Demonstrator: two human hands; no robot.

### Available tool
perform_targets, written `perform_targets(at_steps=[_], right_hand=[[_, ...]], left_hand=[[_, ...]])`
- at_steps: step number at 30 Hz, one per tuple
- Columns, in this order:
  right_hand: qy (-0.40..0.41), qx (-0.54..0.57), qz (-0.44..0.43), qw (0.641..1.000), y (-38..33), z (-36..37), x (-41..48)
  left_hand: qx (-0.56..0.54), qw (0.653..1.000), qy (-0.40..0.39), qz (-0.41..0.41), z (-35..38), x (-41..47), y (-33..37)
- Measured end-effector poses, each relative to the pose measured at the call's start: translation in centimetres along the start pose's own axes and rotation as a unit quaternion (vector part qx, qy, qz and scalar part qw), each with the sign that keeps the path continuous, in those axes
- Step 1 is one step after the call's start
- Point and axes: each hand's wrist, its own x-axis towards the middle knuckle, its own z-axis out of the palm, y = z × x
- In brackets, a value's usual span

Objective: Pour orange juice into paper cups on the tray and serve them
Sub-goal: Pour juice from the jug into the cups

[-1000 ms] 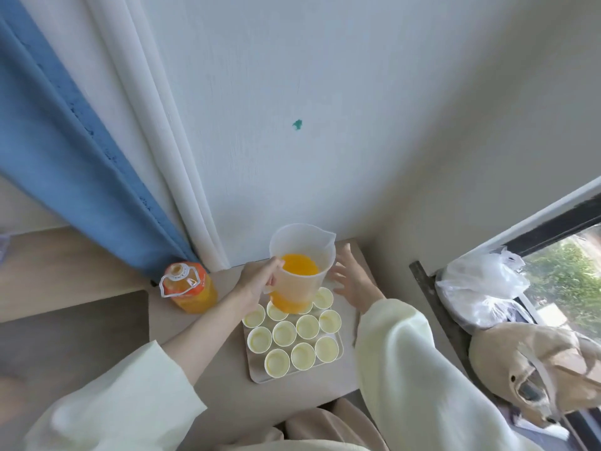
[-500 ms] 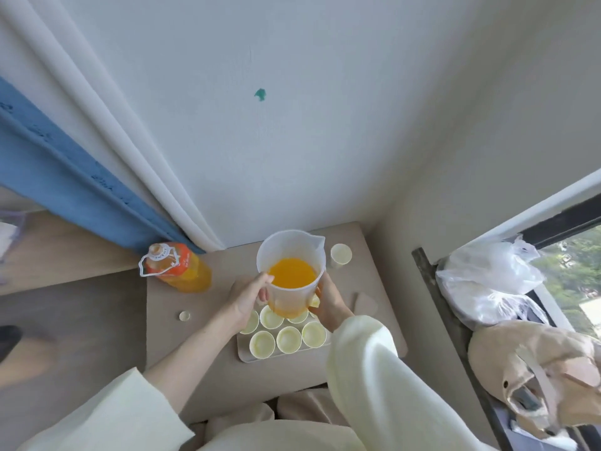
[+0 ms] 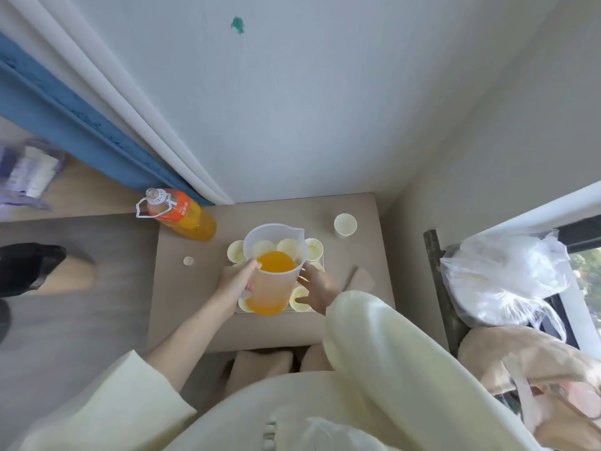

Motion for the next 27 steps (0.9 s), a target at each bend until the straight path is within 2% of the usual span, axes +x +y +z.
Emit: perform_targets(at_steps=[7,13,27], right_hand=[[-0.023,0.029,0.033,0.999,1.4,-1.1,-0.6],[-0.047,0.106,0.031,0.993,1.1,-2.6,0.7],[-0.041,0.126,0.037,0.991,0.9,-4.4,1.6]], left_hand=[[0.033,0.999,0.029,-0.01,1.7,-0.5,-0.3],[0.039,0.998,0.024,-0.03,3.4,0.1,-0.3],[0.091,0.995,0.011,-0.051,6.1,3.1,-1.3]])
